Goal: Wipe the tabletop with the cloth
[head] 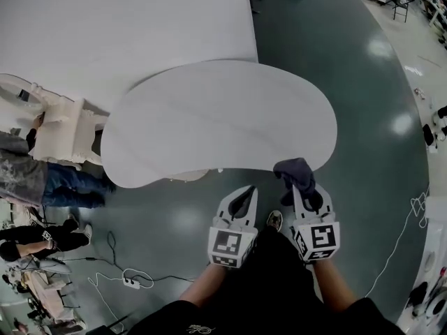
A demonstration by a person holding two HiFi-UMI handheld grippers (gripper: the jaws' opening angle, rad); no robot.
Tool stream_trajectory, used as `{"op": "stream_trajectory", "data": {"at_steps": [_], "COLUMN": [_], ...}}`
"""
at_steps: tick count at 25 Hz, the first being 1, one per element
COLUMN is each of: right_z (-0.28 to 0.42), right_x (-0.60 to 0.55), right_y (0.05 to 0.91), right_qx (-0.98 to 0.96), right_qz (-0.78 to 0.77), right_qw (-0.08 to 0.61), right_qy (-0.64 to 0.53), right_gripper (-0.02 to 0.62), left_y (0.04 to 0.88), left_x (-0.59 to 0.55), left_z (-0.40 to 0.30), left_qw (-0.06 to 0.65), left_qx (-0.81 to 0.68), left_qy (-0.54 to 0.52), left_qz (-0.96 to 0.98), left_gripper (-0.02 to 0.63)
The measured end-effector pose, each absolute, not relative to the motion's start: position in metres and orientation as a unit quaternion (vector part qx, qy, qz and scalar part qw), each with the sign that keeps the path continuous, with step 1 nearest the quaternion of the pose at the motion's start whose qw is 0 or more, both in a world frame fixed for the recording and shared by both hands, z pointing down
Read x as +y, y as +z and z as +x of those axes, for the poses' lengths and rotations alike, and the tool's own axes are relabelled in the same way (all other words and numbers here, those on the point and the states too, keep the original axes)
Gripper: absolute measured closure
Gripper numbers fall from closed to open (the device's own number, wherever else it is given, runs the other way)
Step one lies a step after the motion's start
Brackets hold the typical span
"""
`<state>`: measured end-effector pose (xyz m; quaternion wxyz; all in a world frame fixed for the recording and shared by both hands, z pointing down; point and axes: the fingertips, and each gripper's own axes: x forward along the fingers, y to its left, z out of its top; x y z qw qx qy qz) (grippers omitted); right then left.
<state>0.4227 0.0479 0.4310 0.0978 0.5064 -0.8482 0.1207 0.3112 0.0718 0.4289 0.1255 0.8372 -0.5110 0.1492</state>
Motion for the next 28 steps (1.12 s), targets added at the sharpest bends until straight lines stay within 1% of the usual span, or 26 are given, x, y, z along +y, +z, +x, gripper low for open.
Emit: {"op": "stream_trajectory", "data": {"at_steps": [5,9,14,18,23,25,28], "right_z": [0.425,0.430,0.478,0.526,0.577,0.583,0.575], "right_x": [0.015,-0.009,-0.048,-0.074,-0.091,-0.091,-0.092], "right_y": [0.446,0.456,0.477,0.513,0.573,0.595,0.628], "right_qx": [-0.840,-0.821,-0.772,-0.737,-0.713,-0.709,-0.713], "right_qz": [0.515,0.540,0.597,0.621,0.615,0.608,0.584], "right_qw": [0.116,0.138,0.182,0.235,0.282,0.300,0.327], "right_qy": [0.129,0.125,0.118,0.127,0.182,0.195,0.210], "right_gripper": [0.545,0.545,0.545,0.545,0.545,0.545,0.545], "left_y": [0.444,0.460,0.478,0.494,0.512,0.513,0.520], "left_x": [0.043,0.015,-0.016,-0.029,-0.036,-0.034,-0.033], "left_z": [0.299,0.295,0.311,0.320,0.334,0.335,0.328], "left_qw": [0.141,0.148,0.138,0.162,0.190,0.193,0.198], "left_qx": [-0.510,-0.480,-0.413,-0.385,-0.393,-0.397,-0.406], "left_qy": [0.155,0.162,0.191,0.200,0.218,0.227,0.238], "left_qz": [0.834,0.849,0.880,0.886,0.873,0.868,0.860], "left_gripper": [0.598,0.598,0.598,0.598,0.598,0.598,0.598]}}
